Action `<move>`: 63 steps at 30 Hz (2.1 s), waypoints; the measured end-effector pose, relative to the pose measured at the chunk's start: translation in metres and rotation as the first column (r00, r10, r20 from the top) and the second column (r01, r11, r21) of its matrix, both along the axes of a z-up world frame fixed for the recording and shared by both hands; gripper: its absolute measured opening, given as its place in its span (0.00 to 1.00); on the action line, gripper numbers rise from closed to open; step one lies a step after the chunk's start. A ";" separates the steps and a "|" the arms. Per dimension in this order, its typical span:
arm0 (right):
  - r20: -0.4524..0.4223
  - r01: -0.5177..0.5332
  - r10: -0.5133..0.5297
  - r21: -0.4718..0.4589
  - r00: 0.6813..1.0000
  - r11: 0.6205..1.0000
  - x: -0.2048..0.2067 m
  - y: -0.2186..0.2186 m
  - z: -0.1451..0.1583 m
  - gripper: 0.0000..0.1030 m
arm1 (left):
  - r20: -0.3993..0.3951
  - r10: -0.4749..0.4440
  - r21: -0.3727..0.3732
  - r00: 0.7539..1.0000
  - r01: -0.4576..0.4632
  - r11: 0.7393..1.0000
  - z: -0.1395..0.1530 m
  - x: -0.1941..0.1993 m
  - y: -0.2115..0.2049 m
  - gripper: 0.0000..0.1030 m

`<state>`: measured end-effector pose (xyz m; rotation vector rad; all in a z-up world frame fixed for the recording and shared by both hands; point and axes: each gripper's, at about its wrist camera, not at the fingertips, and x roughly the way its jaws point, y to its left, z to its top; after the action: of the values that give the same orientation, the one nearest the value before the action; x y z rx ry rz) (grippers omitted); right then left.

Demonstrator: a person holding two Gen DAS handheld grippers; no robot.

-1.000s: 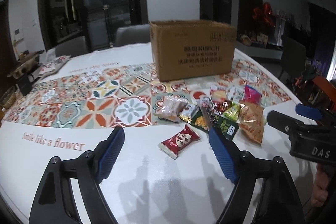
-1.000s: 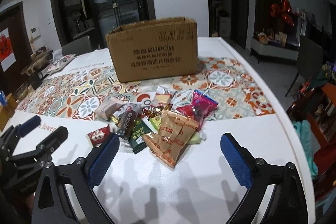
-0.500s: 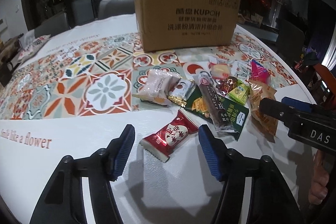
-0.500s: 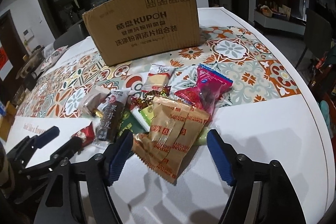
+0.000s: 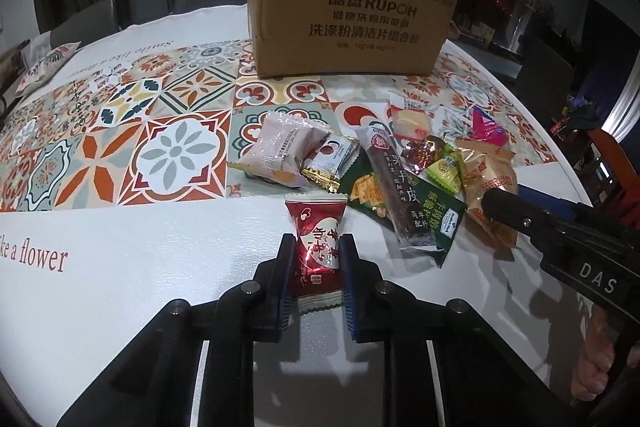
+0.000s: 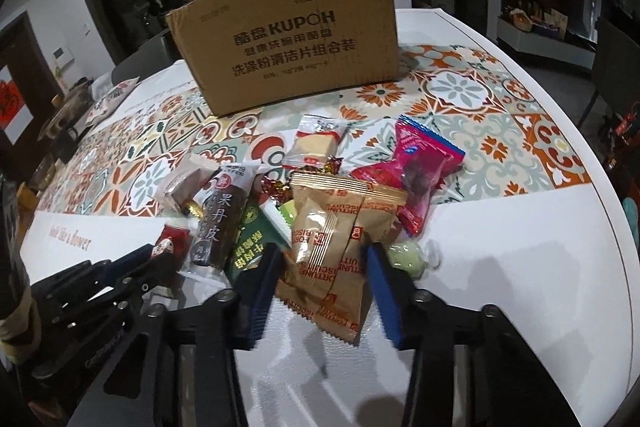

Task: Organize snacks
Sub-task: 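Grasp the red-and-white cake packet with left tool while right tool grasps tan biscuit bag, then carry both packets over the box and open both tools to drop them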

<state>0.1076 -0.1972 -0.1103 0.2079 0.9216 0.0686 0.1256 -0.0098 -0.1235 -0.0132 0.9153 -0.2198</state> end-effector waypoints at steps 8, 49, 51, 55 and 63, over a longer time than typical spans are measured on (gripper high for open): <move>0.032 -0.010 0.011 -0.005 0.999 1.000 -0.004 -0.001 0.006 0.31 | 0.047 0.001 -0.006 0.999 -0.001 1.000 0.022 -0.009 -0.002 0.21; 0.409 -0.067 0.067 -0.015 0.910 0.998 0.067 -0.010 0.151 0.30 | 0.280 -0.035 -0.013 0.959 0.040 0.999 0.168 0.088 -0.020 0.21; 0.400 -0.079 0.079 -0.016 0.913 0.997 0.080 -0.012 0.154 0.30 | 0.282 -0.044 -0.006 0.958 0.047 0.999 0.173 0.103 -0.021 0.21; 0.389 -0.089 0.098 -0.042 0.916 0.995 0.111 -0.011 0.162 0.30 | 0.276 -0.058 0.008 0.959 0.058 0.998 0.183 0.132 -0.022 0.21; 0.337 -0.108 0.117 -0.047 0.934 0.993 0.168 -0.014 0.171 0.30 | 0.218 -0.058 0.017 0.974 0.056 0.998 0.184 0.188 -0.025 0.21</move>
<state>0.2753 -0.2116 0.0607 0.1119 0.5885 0.1922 0.3135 -0.0349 0.0604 0.0462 0.6982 -0.2645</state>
